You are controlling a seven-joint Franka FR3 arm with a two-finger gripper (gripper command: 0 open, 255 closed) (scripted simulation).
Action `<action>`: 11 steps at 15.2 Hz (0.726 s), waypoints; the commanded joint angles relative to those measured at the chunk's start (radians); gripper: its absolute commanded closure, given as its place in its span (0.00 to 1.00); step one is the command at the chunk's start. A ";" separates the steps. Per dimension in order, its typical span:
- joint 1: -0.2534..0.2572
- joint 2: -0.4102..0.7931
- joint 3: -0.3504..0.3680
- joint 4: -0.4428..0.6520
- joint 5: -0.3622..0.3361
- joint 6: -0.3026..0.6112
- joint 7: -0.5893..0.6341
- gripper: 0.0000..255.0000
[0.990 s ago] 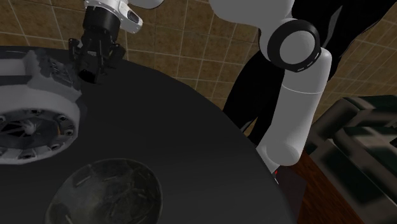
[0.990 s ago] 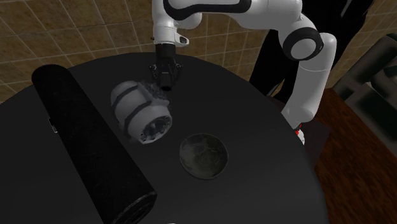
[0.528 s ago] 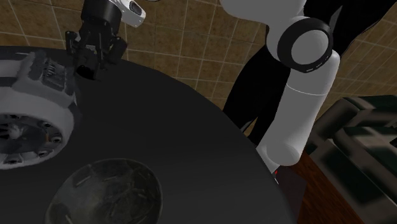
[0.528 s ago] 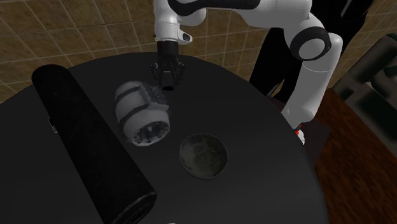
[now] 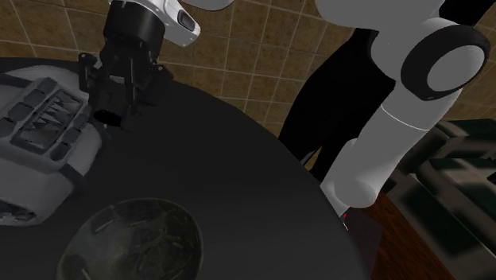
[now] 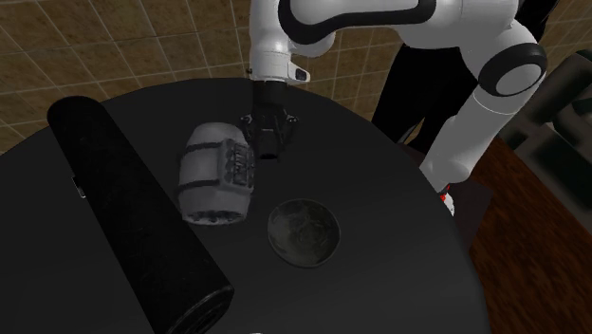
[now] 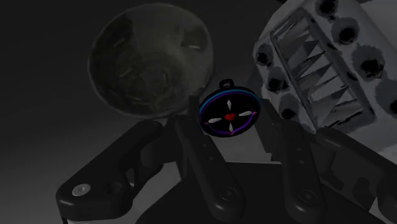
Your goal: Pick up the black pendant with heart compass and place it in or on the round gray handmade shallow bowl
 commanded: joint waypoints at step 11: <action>0.106 -0.227 0.110 -0.268 0.139 0.143 0.083 1.00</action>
